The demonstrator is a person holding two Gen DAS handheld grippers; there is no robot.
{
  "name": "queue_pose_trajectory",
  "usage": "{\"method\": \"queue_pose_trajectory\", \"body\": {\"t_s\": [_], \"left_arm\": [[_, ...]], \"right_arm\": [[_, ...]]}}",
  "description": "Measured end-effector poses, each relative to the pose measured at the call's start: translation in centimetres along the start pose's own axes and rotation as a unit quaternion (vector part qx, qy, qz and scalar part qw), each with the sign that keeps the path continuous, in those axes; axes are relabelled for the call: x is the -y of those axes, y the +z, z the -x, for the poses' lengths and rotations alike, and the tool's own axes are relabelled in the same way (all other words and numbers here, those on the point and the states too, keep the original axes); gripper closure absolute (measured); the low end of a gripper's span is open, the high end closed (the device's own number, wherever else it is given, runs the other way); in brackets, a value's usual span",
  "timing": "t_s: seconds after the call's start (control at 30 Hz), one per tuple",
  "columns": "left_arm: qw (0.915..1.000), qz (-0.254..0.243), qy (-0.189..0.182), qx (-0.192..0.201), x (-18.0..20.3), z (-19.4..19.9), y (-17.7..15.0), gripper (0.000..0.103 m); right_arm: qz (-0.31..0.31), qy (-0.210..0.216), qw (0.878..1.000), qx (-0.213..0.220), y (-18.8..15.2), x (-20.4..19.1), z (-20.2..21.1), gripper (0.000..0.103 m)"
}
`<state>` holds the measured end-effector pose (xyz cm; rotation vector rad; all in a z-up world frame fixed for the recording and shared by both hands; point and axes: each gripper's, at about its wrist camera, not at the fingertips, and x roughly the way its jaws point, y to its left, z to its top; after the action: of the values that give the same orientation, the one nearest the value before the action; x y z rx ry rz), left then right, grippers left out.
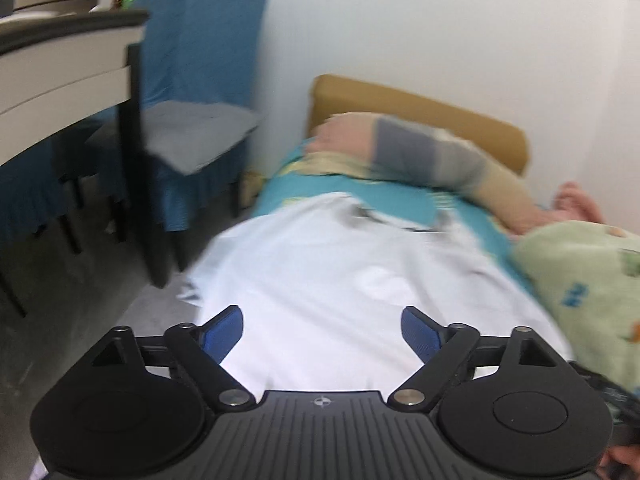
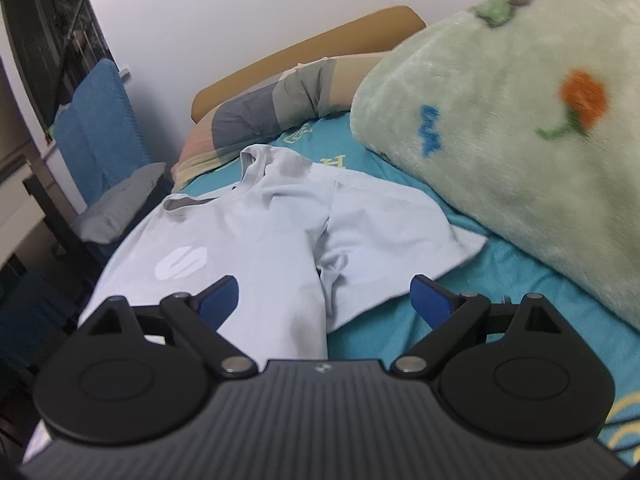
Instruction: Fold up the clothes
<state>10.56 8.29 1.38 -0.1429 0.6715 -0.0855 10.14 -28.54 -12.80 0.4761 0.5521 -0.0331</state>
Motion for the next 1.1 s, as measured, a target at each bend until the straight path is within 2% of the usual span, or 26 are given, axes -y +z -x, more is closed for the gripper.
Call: {"method": "queue_pose_trajectory", "body": {"t_s": [0.13,0.2,0.27,0.4,0.5,0.57,0.63,0.7,0.73,0.8,0.83,0.93,1.0,1.1], "left_arm": [[0.9990,0.032,-0.030,0.001,4.0,2.2,-2.0,0.010],[0.9987,0.035,-0.036,0.000,5.2,2.9,-3.3,0.010],[0.9988,0.031,-0.037,0.005,6.0,3.3,-4.3,0.010],[0.9990,0.008,-0.026,0.035,6.3,3.4,-5.4,0.009],[0.9985,0.012,-0.018,0.051,5.6,2.2,-5.5,0.009],[0.9983,0.024,-0.016,0.050,4.9,1.1,-5.5,0.009],[0.9982,0.040,-0.020,0.041,4.2,-0.1,-5.3,0.009],[0.9979,0.047,-0.028,0.036,3.9,-1.3,-5.2,0.009],[0.9980,0.042,-0.029,0.037,3.9,-1.7,-5.1,0.009],[0.9983,0.026,-0.029,0.044,4.1,-2.5,-5.0,0.009],[0.9983,0.019,-0.026,0.048,4.3,-2.8,-4.9,0.009],[0.9984,0.018,-0.024,0.048,4.3,-3.9,-4.6,0.009],[0.9983,0.024,-0.025,0.047,4.1,-4.6,-4.2,0.009],[0.9986,0.031,-0.015,0.039,4.0,-5.6,-3.5,0.009]], "right_arm": [[-0.071,0.020,0.997,-0.009,0.3,2.3,1.9,0.010],[-0.129,0.031,0.991,-0.010,0.5,4.1,2.2,0.018],[-0.174,0.036,0.984,-0.004,0.6,5.8,1.8,0.020],[-0.249,0.042,0.968,-0.003,0.3,8.8,-1.0,0.025],[-0.267,0.045,0.963,-0.011,0.1,10.0,-4.4,0.026],[-0.258,0.042,0.965,-0.022,0.2,10.4,-6.7,0.037],[-0.244,0.046,0.969,-0.003,0.6,10.4,-8.2,0.041],[-0.231,0.049,0.972,0.001,1.2,10.2,-9.8,0.056],[-0.217,0.046,0.975,-0.003,1.7,9.9,-10.7,0.070],[-0.161,0.032,0.986,0.003,3.0,8.6,-12.1,0.082],[-0.131,0.027,0.991,0.011,3.8,7.8,-12.5,0.092],[-0.043,0.016,0.998,0.048,6.5,5.3,-12.6,0.097],[0.006,0.008,0.997,0.075,8.8,4.0,-11.9,0.097],[0.045,-0.018,0.994,0.096,13.1,2.5,-10.8,0.098]]}}
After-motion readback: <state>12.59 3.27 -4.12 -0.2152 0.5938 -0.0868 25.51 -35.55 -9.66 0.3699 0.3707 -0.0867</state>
